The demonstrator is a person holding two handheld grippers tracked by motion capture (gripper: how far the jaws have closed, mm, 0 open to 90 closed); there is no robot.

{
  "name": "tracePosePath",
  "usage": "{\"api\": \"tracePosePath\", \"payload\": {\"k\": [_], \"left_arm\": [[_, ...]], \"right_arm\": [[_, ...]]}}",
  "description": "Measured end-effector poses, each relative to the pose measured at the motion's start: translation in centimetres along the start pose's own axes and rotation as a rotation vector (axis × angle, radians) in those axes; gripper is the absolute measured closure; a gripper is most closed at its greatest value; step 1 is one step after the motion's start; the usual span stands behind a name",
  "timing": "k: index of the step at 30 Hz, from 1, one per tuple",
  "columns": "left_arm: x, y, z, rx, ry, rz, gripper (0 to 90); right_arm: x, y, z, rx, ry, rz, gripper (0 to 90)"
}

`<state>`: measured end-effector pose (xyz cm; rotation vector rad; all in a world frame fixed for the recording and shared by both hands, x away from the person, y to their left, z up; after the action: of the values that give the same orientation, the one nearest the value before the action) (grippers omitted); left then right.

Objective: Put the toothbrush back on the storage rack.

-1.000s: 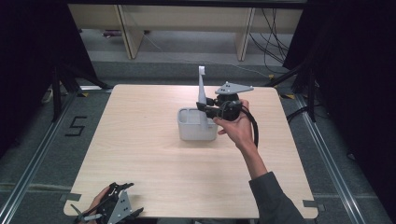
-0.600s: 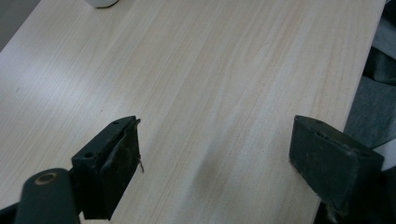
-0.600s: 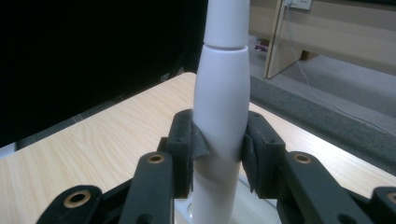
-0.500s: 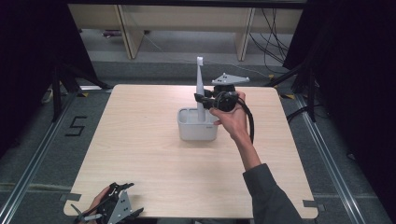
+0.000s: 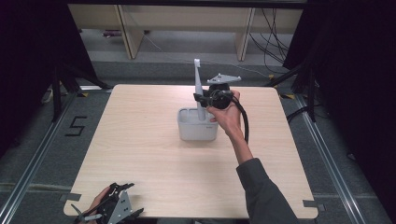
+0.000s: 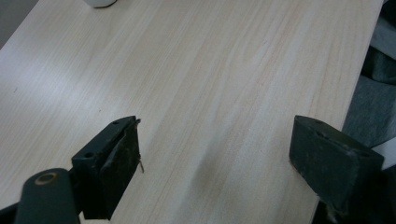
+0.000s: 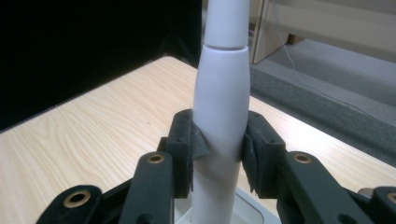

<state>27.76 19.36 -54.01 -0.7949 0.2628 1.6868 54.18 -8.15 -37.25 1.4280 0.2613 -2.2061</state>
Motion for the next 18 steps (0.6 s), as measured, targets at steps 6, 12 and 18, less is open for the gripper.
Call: {"api": "tracePosePath", "payload": {"k": [6,12,18], "left_arm": [[0.0,0.0,0.0,0.002,-0.007,0.001,15.8],[0.0,0.0,0.0,0.004,-0.005,0.002,15.8],[0.0,0.0,0.0,-0.001,0.002,-0.002,15.8]], "right_arm": [[1.0,-0.4,-1.1,0.019,-0.049,0.001,66.8],[1.8,-0.5,-2.1,0.019,-0.088,0.059,66.8],[2.8,-0.8,-2.7,0.022,-0.115,0.081,66.8]]}}
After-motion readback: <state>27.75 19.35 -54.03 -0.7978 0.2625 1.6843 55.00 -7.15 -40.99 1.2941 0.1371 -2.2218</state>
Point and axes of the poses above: each handheld gripper's, and its own axes: z roughly backward along the jaws, x roughly out of its underside, y roughly to its right, the point moved 5 cm from there along -z, roughly forward along the jaws, and after that the axes turned 15 degrees about x, right-handed, at the moved point
